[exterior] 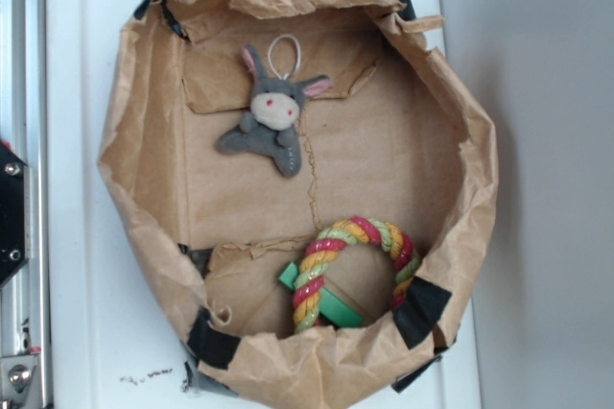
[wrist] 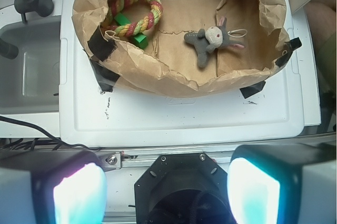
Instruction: Grab the gray animal.
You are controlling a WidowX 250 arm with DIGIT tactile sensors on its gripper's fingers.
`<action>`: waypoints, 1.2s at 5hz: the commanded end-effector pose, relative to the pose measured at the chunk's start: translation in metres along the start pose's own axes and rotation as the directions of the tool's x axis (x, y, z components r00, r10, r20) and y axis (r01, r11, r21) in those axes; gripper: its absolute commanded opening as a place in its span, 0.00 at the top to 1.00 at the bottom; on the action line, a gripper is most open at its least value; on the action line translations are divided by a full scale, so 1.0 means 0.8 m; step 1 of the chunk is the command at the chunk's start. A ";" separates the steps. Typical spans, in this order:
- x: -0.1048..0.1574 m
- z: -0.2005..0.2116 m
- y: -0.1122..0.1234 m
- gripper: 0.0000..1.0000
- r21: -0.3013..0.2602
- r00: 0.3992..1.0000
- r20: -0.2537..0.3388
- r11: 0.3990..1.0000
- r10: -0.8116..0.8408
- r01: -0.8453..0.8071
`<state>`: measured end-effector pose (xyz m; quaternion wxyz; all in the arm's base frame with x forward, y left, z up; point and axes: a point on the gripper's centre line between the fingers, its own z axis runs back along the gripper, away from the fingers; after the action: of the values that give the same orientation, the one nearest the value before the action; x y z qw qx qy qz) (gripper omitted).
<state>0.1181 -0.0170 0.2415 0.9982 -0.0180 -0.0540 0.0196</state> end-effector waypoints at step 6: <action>0.097 -0.060 0.035 0.00 0.151 0.884 0.005 0.873 0.468 -0.463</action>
<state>0.1977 0.0041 0.1906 0.9658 0.0468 -0.0121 0.2547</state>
